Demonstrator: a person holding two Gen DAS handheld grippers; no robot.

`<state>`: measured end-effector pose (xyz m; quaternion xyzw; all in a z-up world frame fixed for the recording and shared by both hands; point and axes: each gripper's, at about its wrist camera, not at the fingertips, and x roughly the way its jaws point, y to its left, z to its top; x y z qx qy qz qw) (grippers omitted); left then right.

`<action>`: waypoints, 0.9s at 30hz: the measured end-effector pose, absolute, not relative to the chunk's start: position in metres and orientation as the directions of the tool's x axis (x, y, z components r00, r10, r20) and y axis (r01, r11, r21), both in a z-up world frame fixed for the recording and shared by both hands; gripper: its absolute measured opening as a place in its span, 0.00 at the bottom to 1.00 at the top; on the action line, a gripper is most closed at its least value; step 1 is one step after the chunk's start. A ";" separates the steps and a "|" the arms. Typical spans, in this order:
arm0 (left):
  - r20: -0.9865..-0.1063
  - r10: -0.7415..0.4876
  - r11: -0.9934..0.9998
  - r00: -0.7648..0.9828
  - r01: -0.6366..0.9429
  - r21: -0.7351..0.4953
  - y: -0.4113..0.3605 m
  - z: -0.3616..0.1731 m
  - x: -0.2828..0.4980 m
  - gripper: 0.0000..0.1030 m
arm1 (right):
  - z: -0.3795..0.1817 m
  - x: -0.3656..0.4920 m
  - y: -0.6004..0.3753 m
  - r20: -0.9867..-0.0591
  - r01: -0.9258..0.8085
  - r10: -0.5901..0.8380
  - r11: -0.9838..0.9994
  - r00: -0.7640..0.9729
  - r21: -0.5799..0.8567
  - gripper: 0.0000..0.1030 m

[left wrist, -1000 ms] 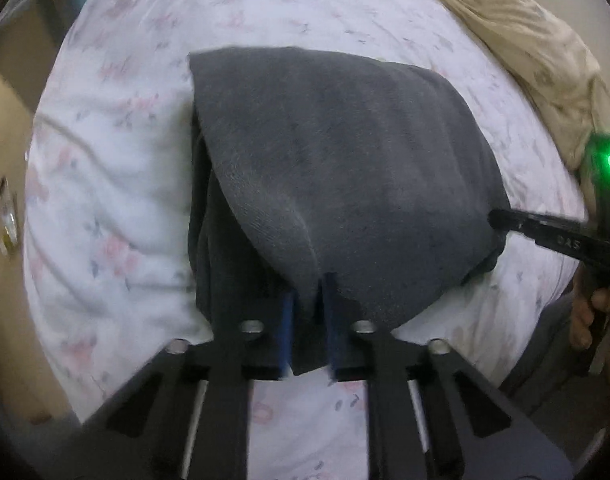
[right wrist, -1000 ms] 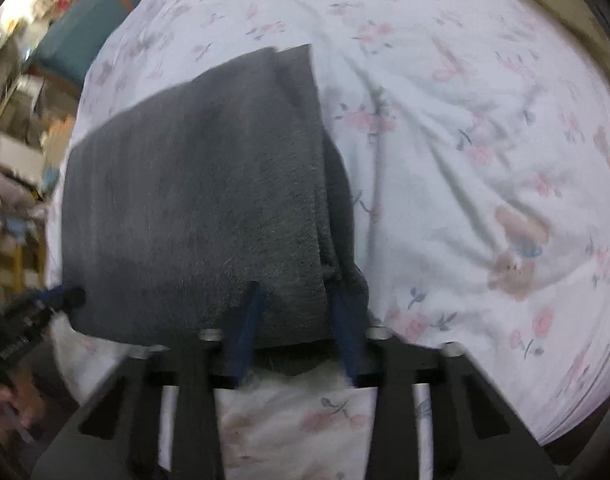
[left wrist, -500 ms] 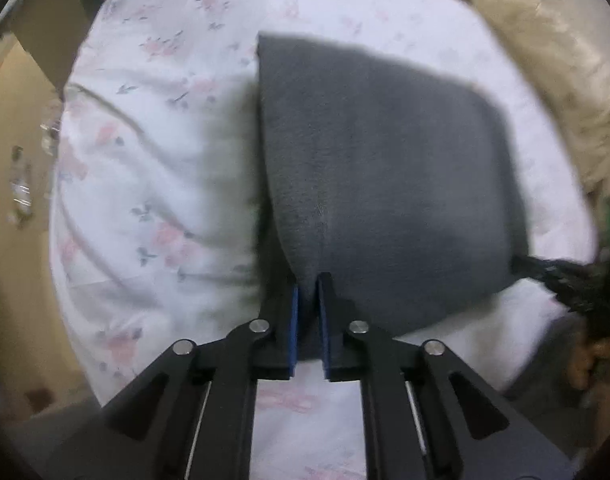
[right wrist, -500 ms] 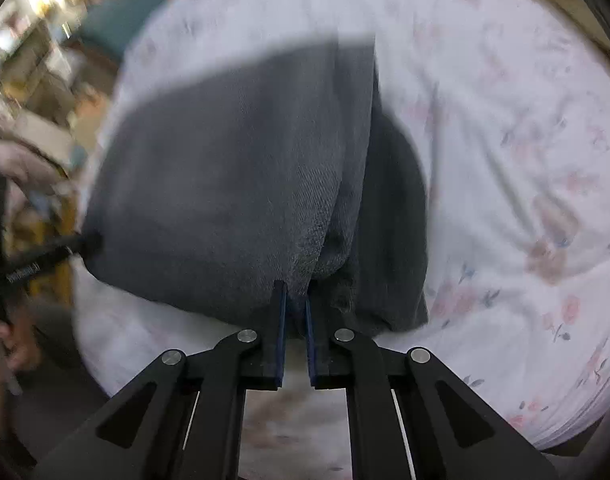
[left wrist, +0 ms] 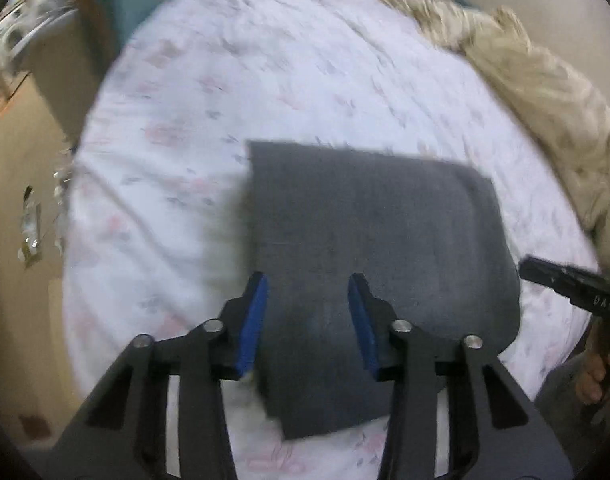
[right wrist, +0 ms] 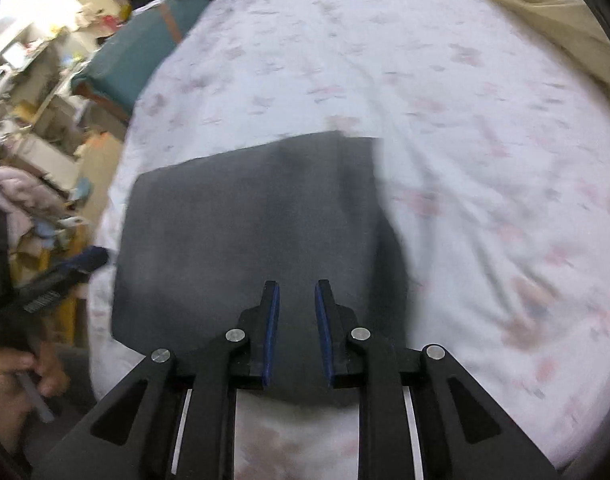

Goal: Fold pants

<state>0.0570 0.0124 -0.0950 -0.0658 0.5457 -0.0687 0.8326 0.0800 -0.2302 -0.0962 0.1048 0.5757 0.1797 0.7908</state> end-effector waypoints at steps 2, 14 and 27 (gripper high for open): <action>-0.915 -0.177 0.984 0.362 0.034 -0.177 0.013 -0.116 0.065 0.32 | -0.120 0.088 -0.219 -0.902 -0.163 0.367 0.927 0.226 0.337 0.19; -0.921 -0.137 0.949 0.364 -0.218 -0.228 0.067 -0.111 0.046 0.67 | -0.123 0.083 -0.293 -0.873 0.106 0.400 0.891 0.278 0.442 0.50; -0.871 -0.409 0.861 0.270 -0.202 -0.467 0.039 -0.168 0.067 0.83 | -0.183 0.102 -0.273 -0.848 0.107 0.512 0.844 0.135 0.526 0.68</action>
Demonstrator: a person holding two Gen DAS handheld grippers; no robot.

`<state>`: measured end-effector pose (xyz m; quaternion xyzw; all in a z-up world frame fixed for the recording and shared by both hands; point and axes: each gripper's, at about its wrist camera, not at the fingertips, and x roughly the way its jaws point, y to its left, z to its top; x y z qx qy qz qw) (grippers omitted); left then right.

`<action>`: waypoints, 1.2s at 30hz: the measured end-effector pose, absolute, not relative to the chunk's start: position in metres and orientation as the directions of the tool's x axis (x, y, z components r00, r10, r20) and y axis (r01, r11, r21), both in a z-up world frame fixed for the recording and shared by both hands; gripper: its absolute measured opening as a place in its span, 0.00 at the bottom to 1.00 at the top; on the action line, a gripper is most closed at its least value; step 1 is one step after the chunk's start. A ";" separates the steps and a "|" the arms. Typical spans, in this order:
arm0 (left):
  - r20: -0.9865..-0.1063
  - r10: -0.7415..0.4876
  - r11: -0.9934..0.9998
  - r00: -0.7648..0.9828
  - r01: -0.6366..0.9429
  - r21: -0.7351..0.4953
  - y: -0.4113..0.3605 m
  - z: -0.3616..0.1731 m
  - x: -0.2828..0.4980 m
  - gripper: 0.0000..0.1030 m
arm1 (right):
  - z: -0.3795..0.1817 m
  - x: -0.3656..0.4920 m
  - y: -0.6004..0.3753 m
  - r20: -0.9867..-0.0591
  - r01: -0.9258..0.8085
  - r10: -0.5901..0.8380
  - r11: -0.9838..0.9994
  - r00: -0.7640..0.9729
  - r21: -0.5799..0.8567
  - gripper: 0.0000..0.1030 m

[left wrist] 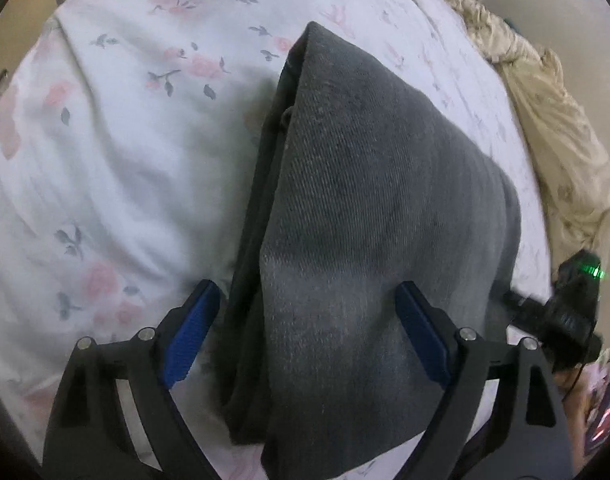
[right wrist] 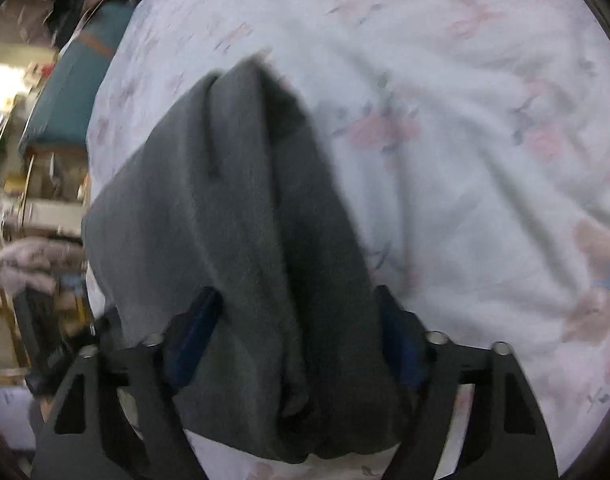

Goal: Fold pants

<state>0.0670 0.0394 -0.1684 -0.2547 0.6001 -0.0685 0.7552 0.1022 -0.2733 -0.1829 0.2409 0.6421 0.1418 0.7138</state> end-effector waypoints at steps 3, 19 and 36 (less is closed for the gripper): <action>-0.846 -0.454 0.842 0.280 -0.177 -0.510 0.037 -0.171 0.066 0.73 | -0.184 0.099 -0.258 -0.852 0.046 0.510 0.854 0.119 0.517 0.69; -0.748 -0.533 0.810 0.395 -0.018 -0.587 0.035 -0.084 0.047 0.20 | -0.100 0.071 -0.227 -0.761 -0.174 0.558 0.829 0.332 0.532 0.24; -0.678 -0.476 0.855 0.561 0.113 -0.507 0.059 0.000 0.293 0.20 | -0.012 0.296 -0.202 -0.714 -0.316 0.517 0.855 0.472 0.411 0.24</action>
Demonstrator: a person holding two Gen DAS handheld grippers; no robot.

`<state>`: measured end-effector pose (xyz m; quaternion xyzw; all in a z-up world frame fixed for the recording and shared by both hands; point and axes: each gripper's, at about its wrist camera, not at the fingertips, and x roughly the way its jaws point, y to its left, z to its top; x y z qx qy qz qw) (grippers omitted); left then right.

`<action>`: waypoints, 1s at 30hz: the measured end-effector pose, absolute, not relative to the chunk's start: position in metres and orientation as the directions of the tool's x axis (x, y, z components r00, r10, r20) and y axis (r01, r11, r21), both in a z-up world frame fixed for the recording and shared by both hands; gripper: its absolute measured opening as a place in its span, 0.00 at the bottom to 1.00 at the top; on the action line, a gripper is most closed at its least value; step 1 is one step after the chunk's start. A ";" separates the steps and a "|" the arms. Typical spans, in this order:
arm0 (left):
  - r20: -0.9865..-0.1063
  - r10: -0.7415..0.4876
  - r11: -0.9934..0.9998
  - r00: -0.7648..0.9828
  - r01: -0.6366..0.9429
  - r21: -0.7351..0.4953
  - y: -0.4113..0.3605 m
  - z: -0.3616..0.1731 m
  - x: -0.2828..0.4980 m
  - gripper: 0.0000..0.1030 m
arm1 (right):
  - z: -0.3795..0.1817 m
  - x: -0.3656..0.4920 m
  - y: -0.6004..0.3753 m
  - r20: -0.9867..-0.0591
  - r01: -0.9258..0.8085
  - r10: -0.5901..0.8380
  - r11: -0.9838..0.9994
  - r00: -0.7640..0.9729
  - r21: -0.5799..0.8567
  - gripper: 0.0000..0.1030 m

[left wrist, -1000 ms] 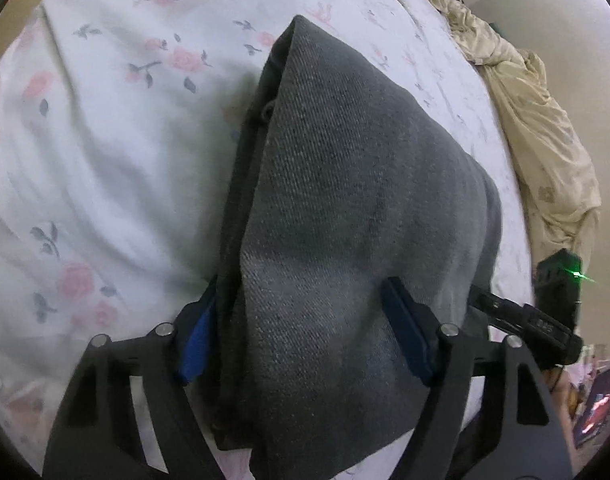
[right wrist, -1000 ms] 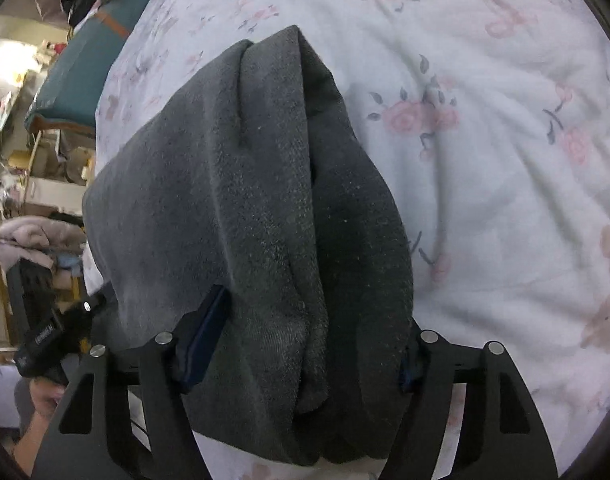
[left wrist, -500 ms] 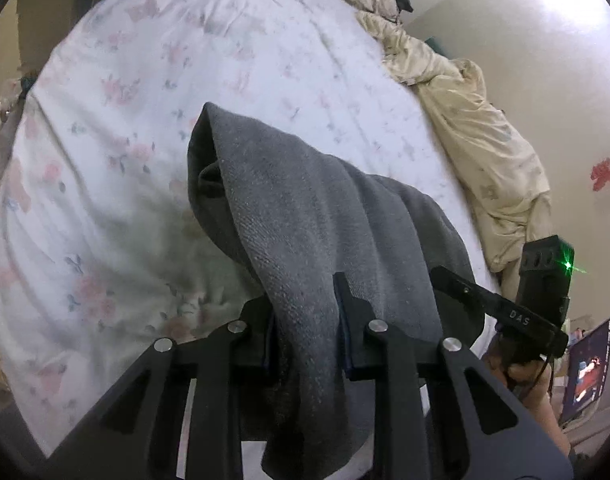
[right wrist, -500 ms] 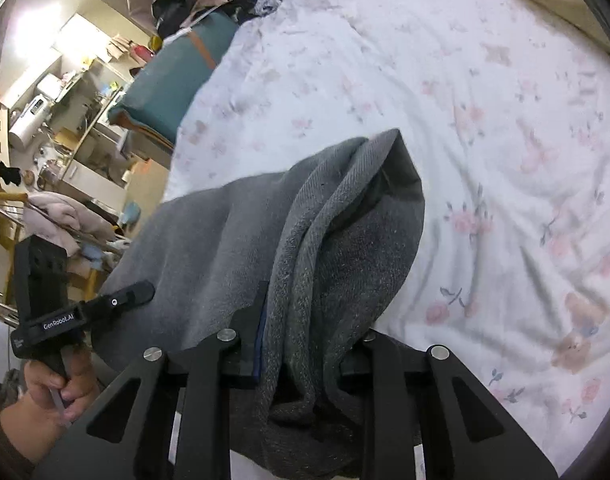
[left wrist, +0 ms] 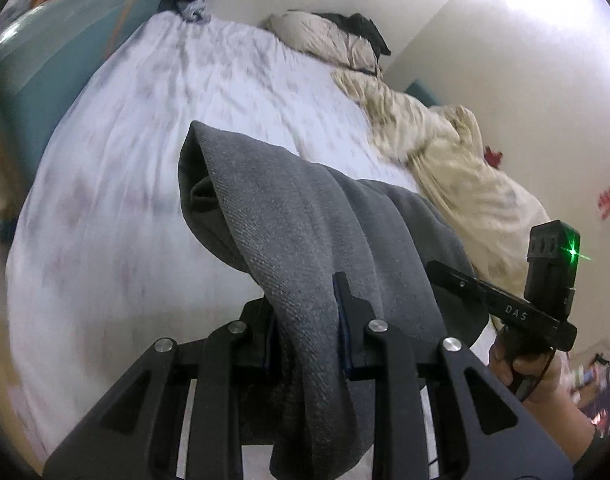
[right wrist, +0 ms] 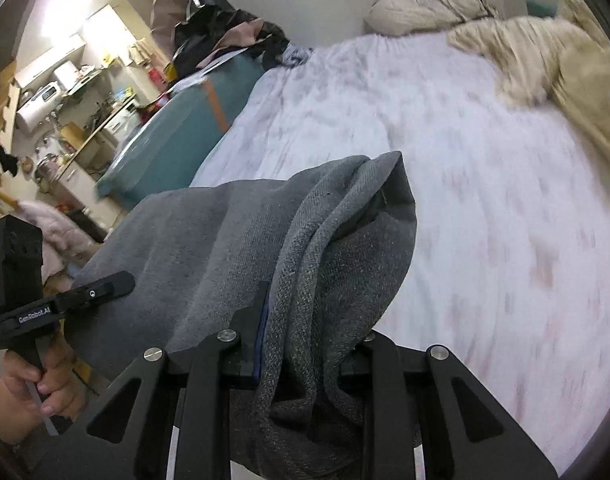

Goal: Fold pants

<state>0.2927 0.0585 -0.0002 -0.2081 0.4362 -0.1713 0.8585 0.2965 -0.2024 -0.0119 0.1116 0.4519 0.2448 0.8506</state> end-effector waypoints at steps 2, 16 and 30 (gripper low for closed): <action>-0.670 -0.476 0.856 0.570 0.126 -0.501 0.064 -0.012 0.351 0.20 | -0.015 0.349 -0.196 -0.709 -0.330 0.496 0.867 0.501 0.373 0.24; -0.735 -0.322 0.943 0.596 0.131 -0.306 0.056 -0.145 0.518 0.29 | -0.140 0.555 -0.154 -0.849 -0.265 0.182 0.963 0.496 0.052 0.33; -0.774 -0.123 0.987 0.621 -0.007 -0.162 0.088 -0.120 0.429 0.66 | -0.110 0.499 -0.261 -0.831 -0.061 0.081 0.997 0.550 0.056 0.51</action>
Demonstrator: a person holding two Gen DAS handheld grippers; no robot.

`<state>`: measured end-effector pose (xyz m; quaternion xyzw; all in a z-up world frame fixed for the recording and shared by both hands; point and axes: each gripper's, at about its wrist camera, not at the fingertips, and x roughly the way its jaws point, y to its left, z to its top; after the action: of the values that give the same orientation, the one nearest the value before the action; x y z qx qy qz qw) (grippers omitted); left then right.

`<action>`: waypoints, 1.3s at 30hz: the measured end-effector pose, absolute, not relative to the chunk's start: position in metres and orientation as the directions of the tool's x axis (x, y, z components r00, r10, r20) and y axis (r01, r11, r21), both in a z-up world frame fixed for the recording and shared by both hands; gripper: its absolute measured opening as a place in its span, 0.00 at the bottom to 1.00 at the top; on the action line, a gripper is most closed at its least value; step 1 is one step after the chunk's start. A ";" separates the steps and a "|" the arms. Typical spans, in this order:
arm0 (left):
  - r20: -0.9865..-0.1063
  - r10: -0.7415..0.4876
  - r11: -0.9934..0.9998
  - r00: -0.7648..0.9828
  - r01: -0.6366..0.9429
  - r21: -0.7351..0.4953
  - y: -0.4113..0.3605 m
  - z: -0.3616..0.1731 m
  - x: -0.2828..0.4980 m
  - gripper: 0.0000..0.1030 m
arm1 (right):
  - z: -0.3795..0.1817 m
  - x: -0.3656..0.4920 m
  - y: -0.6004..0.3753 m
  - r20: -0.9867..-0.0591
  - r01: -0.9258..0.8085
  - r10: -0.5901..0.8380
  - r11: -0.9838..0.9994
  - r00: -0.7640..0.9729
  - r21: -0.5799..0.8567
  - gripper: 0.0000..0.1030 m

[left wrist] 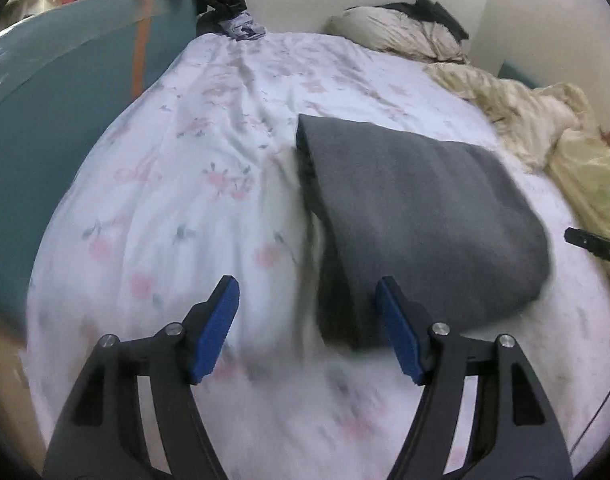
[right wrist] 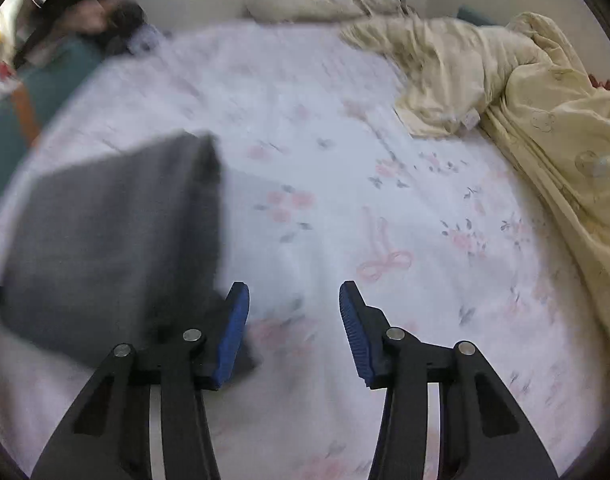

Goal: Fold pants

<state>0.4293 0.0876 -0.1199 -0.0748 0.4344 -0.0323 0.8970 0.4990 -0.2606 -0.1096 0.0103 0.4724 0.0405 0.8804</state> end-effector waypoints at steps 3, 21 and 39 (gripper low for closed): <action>-0.743 -0.103 0.992 0.662 0.010 -0.129 0.074 -0.096 0.387 0.66 | -0.087 0.452 -0.250 -0.798 -0.108 0.184 0.983 0.573 0.149 0.60; -0.550 -0.061 0.993 0.833 -0.007 -0.120 0.035 0.056 0.110 0.99 | 0.058 0.144 -0.193 -0.557 -0.216 0.260 0.966 0.789 0.144 0.94; -0.489 0.028 0.999 0.872 -0.040 -0.014 0.028 0.030 -0.023 1.00 | 0.031 -0.009 -0.203 -0.486 -0.196 0.233 0.972 0.842 0.127 1.00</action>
<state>-0.0230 0.0276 0.0302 -0.0119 0.2527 0.0176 0.9673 -0.0094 -0.2027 0.0308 0.0359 0.2574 0.1120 0.9591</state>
